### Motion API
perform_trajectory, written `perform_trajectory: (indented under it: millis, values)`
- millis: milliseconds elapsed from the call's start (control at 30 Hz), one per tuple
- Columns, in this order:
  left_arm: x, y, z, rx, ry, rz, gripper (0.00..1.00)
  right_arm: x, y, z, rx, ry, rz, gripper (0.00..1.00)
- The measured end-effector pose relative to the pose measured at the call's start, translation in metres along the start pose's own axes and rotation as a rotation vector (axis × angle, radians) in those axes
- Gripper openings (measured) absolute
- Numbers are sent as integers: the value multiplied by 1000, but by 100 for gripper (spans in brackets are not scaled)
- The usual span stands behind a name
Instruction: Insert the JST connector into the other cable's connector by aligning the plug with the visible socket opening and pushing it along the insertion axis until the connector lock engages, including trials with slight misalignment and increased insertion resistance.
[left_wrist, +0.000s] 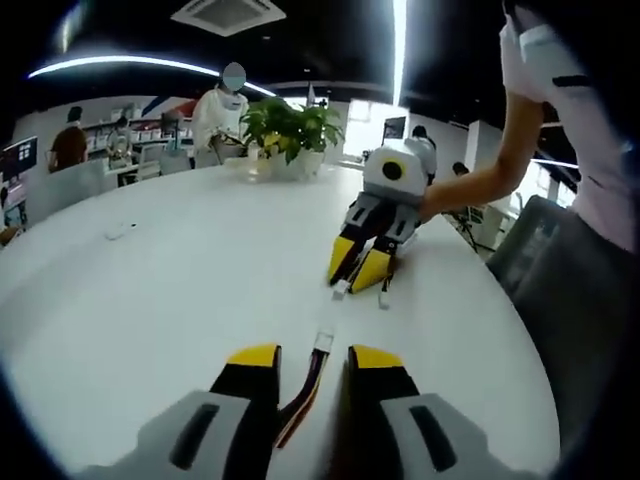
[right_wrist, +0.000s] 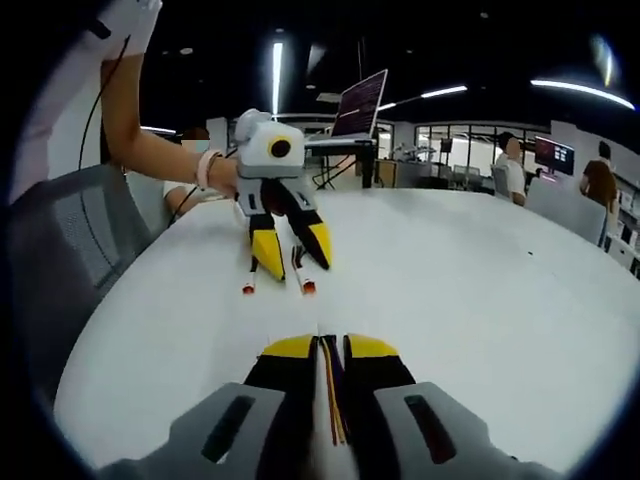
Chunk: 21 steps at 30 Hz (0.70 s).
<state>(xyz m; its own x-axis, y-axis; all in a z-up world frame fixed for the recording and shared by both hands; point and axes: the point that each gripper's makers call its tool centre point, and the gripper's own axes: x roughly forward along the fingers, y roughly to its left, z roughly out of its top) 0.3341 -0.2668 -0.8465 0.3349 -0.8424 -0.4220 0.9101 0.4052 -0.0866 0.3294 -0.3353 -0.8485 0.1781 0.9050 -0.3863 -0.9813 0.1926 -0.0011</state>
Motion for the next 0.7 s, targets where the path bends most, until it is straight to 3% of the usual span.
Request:
perform_trajectory:
  millis: [267, 700]
  values:
    - [3, -3, -1, 67, -29, -2, 20, 2, 4, 1, -12, -23, 14, 5]
    - [3, -11, 0, 99, -61, -26, 2, 3, 3, 1, 11, -55, 14, 4]
